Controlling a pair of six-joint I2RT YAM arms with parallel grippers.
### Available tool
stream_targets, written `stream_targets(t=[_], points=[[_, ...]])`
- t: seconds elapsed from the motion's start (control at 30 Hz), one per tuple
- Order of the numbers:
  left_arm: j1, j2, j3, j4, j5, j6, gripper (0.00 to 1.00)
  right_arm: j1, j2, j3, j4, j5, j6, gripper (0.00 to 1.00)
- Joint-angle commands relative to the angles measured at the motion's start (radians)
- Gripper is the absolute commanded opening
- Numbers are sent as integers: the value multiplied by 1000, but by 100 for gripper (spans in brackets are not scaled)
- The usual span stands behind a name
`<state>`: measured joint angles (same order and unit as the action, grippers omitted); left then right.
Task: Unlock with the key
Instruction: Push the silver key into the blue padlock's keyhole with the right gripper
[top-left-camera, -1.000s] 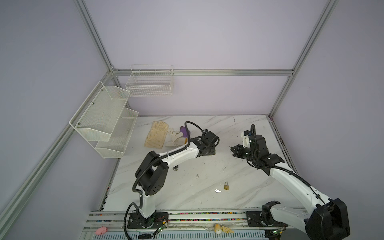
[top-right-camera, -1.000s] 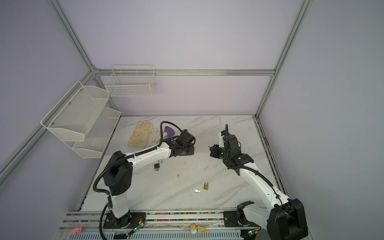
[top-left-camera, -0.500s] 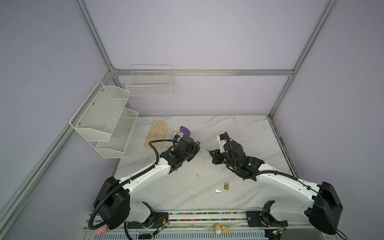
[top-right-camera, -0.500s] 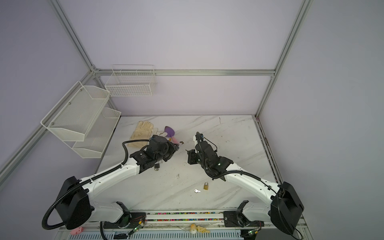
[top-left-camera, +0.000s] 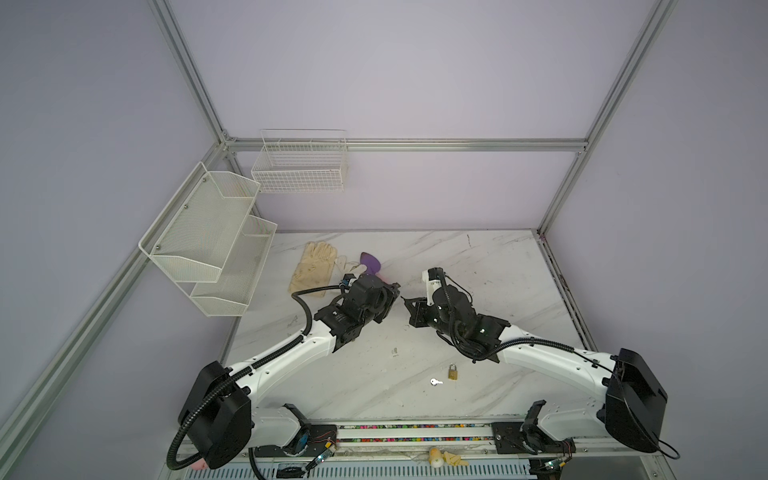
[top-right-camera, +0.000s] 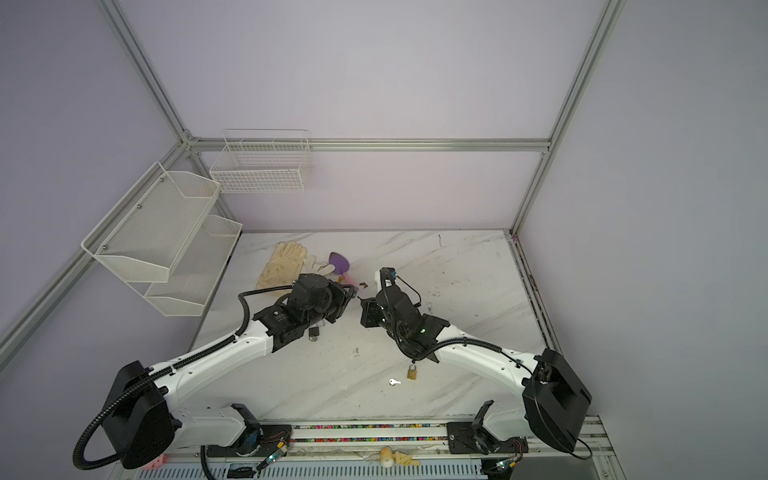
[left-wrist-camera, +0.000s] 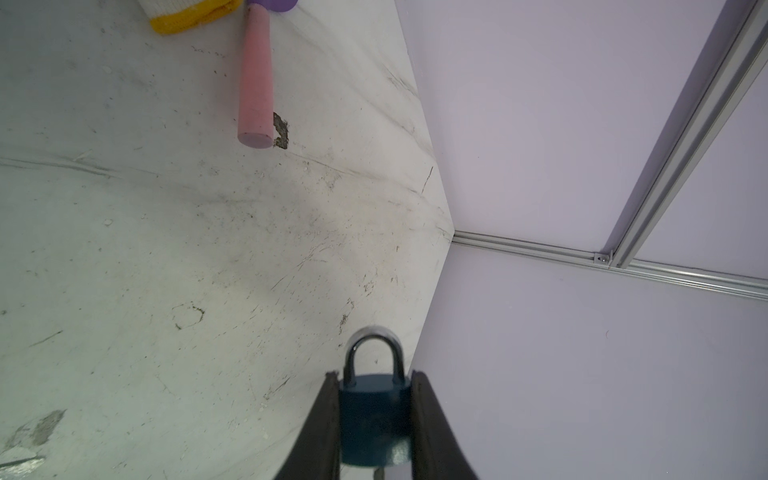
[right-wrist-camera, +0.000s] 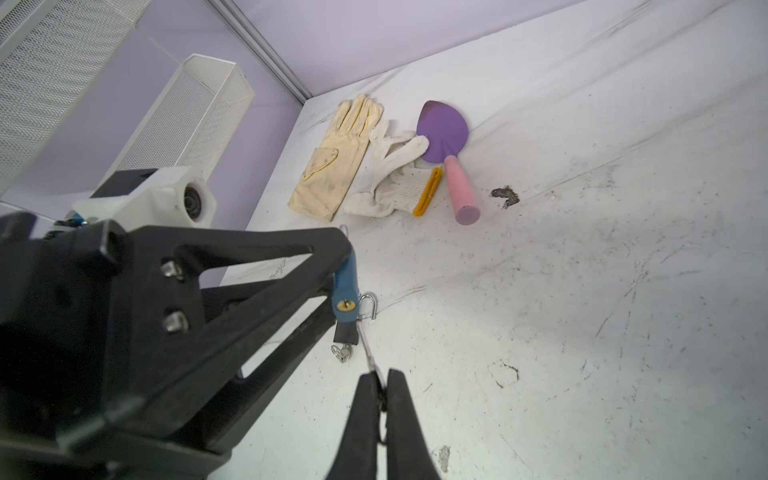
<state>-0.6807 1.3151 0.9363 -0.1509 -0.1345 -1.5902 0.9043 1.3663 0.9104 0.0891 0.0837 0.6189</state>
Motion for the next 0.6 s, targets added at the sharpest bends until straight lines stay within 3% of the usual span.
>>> stream_targets(t=[0.0, 0.57], points=[[6, -36, -37, 41, -23, -15, 0, 6, 23, 31, 40, 16, 16, 0], [6, -21, -17, 36, -20, -4, 0, 8, 63, 74, 31, 11, 13, 0]])
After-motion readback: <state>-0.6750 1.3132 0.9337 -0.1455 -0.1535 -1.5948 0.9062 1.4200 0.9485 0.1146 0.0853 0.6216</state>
